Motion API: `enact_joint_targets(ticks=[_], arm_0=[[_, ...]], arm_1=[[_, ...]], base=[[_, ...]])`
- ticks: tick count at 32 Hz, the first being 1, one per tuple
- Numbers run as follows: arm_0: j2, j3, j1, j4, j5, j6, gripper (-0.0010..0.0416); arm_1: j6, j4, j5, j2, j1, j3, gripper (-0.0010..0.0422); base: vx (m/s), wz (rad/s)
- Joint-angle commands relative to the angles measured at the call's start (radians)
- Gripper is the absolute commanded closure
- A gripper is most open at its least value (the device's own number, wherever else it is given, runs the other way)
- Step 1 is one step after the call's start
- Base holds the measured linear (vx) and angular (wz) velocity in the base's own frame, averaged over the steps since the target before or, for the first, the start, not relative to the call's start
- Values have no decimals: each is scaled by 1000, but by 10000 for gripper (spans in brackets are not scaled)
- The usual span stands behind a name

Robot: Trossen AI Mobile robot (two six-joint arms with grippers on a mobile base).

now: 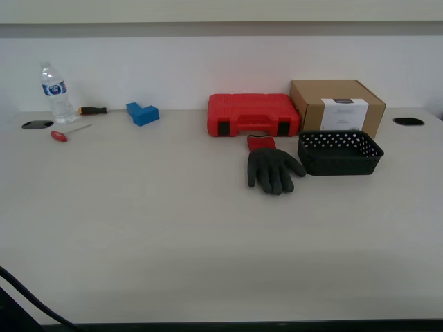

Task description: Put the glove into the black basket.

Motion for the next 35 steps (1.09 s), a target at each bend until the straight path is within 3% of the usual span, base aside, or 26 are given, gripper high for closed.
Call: enact_joint_targets(ticks=[1,19,23,28,35], arm_0=[[0,1,1,-2,0,3,405],[0,1,3,-17,-1,8,405],[0,1,10,-67,-9,39,405],[3,1,26,-122,-82,54,405],[33,1,102,-169,-99,109,405]], arm_1=[[0,2,-2,0,0,1,412],[0,2,-2,0,0,1,412],[0,2,-2,0,0,1,412],[0,2,-2,0,0,1,412],[0,2,-2,0,0,1,412]], base=[[0,0],[0,0],[0,0],[0,0],[0,0]])
